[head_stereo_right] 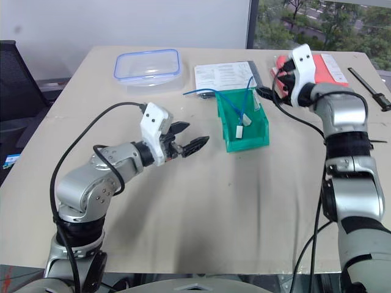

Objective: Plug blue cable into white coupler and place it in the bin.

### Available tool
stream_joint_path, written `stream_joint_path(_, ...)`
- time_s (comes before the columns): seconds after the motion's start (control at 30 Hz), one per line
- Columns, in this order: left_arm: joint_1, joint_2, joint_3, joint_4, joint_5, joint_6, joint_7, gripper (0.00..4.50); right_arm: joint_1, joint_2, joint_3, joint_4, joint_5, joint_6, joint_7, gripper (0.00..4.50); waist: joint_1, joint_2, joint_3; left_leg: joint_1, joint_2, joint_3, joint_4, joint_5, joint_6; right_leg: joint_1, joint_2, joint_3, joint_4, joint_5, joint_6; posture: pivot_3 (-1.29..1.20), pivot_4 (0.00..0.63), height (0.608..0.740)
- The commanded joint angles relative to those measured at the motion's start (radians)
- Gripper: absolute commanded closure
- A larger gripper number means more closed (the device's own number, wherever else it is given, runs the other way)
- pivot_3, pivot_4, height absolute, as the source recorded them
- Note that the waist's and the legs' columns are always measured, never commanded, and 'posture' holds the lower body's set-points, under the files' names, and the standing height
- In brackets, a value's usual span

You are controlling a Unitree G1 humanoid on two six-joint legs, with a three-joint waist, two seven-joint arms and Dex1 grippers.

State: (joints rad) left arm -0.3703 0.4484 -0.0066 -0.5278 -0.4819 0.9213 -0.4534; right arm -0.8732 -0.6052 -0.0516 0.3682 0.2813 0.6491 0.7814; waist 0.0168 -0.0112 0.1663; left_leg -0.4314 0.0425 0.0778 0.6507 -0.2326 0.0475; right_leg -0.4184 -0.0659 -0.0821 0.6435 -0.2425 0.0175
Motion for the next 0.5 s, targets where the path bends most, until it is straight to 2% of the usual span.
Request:
stream_joint_path(0.03,0.084,0.01,0.032,-0.062,0.014,-0.086,-0.003,0.24,0.14,-0.081,-0.112,-0.245,0.096,0.071,0.046,0.09,-0.001,0.0,0.0,0.001,0.0,0.0,0.001,0.0,0.0,0.001,-0.002,0.0,0.0,0.0,0.0,0.0,0.15,0.736)
stream_joint_path(0.2,0.347,0.051,0.05,-0.1,0.057,-0.238,-0.044,0.24,0.566,-0.098,-0.249,-0.544,0.192,-0.089,0.157,0.09,-0.004,0.0,0.0,0.005,0.0,0.0,0.0,0.0,0.0,0.004,-0.004,0.0,0.0,0.0,0.0,0.0,0.15,0.736)
stream_joint_path(0.33,0.553,0.057,0.045,-0.098,0.101,-0.392,-0.087,0.24,0.899,-0.107,-0.279,-0.591,0.193,-0.244,0.295,0.09,-0.001,0.001,-0.001,0.009,0.002,0.0,-0.001,-0.003,0.004,0.007,-0.003,0.0,0.001,-0.001,0.0,0.0,0.15,0.736)
stream_joint_path(0.4,0.615,0.052,0.024,-0.082,0.125,-0.46,-0.103,0.24,0.987,-0.098,-0.268,-0.539,0.162,-0.347,0.323,0.09,-0.002,0.002,0.0,0.012,0.001,0.001,0.0,-0.003,0.005,0.009,-0.004,0.001,0.001,-0.001,0.0,0.0,0.15,0.736)
stream_joint_path(0.5,0.664,0.053,-0.012,-0.049,0.17,-0.528,-0.119,0.24,1.026,-0.057,-0.277,-0.449,0.176,-0.43,0.336,0.09,-0.004,0.002,0.0,0.015,0.001,0.004,0.002,-0.003,0.005,0.01,-0.004,0.005,0.001,-0.003,-0.003,0.0,0.15,0.736)
